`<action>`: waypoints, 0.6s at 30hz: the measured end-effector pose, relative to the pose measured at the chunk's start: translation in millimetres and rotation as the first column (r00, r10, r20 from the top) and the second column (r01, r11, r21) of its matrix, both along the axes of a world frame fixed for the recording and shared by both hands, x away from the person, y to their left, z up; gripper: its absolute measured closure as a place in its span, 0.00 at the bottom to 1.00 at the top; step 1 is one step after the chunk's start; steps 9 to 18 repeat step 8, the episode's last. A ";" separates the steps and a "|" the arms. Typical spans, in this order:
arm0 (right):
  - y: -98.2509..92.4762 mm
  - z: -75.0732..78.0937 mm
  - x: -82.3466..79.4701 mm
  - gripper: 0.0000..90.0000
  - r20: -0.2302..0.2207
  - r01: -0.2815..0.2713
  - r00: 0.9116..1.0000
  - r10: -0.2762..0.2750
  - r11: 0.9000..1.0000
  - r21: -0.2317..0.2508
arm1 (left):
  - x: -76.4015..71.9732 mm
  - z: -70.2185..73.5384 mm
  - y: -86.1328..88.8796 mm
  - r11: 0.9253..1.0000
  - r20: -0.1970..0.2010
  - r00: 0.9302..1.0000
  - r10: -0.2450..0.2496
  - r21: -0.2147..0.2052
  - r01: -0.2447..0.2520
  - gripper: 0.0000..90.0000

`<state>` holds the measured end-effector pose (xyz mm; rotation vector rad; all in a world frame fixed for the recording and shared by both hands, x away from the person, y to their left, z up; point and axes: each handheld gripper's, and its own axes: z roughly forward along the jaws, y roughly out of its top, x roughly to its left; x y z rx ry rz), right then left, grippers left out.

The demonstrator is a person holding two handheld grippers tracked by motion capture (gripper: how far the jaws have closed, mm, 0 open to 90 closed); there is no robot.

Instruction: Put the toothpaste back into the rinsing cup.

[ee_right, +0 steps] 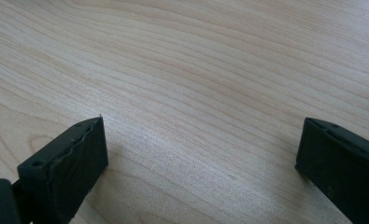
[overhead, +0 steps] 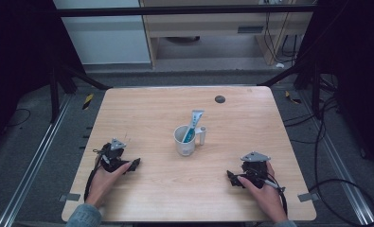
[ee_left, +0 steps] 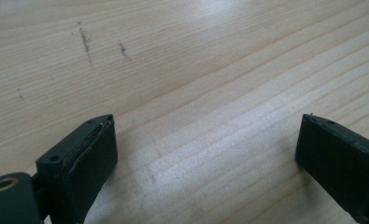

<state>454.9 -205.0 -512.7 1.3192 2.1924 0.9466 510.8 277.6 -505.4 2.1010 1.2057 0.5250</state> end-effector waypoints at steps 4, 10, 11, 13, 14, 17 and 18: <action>0.0 0.0 0.0 0.02 0.000 0.000 1.000 0.000 1.000 0.000 | 5.3 -2.2 3.9 1.000 0.015 1.000 0.006 -0.014 -0.006 0.02; 0.0 0.0 0.1 0.02 0.000 0.000 1.000 0.000 1.000 0.000 | 7.1 -2.2 5.4 0.998 0.009 0.998 0.059 -0.004 -0.059 0.00; 0.0 0.0 0.1 0.02 0.000 0.000 1.000 0.000 1.000 0.000 | 7.1 -2.2 5.4 0.998 0.009 0.998 0.059 -0.004 -0.059 0.00; 0.0 0.0 0.1 0.02 0.000 0.000 1.000 0.000 1.000 0.000 | 7.1 -2.2 5.4 0.998 0.009 0.998 0.059 -0.004 -0.059 0.00; 0.0 0.0 0.1 0.02 0.000 0.000 1.000 0.000 1.000 0.000 | 7.1 -2.2 5.4 0.998 0.009 0.998 0.059 -0.004 -0.059 0.00; 0.0 0.0 0.1 0.02 0.000 0.000 1.000 0.000 1.000 0.000 | 7.1 -2.2 5.4 0.998 0.009 0.998 0.059 -0.004 -0.059 0.00; 0.0 0.0 0.1 0.02 0.000 0.000 1.000 0.000 1.000 0.000 | 7.1 -2.2 5.4 0.998 0.009 0.998 0.059 -0.004 -0.059 0.00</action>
